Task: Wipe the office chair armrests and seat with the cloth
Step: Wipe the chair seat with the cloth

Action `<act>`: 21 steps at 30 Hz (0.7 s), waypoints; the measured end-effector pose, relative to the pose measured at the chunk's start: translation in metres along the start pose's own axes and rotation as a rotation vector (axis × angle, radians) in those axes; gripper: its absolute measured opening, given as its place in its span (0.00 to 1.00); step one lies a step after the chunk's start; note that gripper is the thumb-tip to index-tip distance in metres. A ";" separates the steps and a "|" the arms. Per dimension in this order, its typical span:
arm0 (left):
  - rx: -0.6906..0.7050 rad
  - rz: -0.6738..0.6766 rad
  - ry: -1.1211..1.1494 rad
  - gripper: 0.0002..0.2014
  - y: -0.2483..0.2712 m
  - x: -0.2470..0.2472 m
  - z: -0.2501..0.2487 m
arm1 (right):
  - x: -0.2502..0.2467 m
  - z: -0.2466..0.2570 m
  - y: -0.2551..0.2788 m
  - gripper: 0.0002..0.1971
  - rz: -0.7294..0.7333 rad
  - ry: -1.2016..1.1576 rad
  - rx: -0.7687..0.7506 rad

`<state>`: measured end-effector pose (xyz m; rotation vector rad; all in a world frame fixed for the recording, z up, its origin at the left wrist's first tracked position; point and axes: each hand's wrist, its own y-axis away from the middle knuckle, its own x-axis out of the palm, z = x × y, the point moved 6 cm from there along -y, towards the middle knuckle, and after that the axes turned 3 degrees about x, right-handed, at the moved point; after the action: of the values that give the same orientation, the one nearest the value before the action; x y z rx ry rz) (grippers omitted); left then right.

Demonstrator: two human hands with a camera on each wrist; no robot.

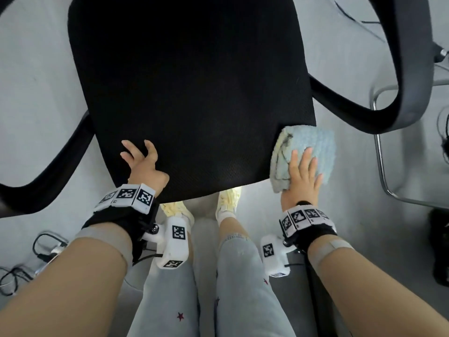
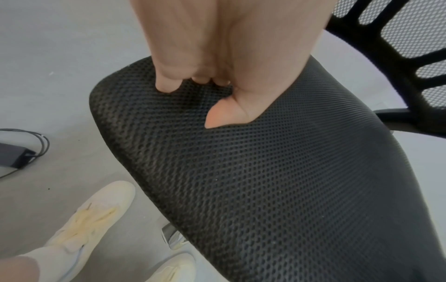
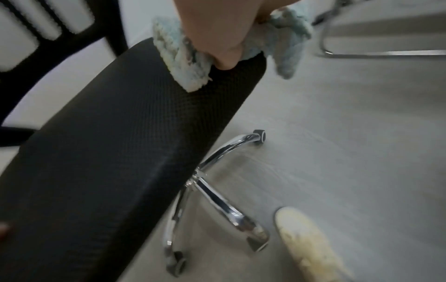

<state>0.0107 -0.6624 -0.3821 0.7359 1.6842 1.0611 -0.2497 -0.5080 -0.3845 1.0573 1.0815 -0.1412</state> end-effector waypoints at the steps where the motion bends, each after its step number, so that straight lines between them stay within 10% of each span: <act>1: 0.002 -0.009 0.000 0.44 0.000 0.001 -0.001 | 0.003 0.007 0.000 0.44 0.013 -0.014 0.008; 8: 0.020 0.007 -0.062 0.43 0.000 -0.006 -0.002 | 0.042 0.130 0.034 0.40 0.212 0.049 -0.566; 17: 0.054 0.051 -0.039 0.41 -0.002 -0.010 0.004 | -0.033 0.095 -0.068 0.38 -0.016 0.116 -0.187; 21: 0.052 0.075 -0.014 0.38 -0.002 -0.012 0.004 | -0.023 0.137 -0.052 0.46 0.055 0.144 -0.285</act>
<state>0.0189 -0.6724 -0.3798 0.8440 1.6886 1.0646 -0.2022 -0.6487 -0.3914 0.8485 1.1621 0.1324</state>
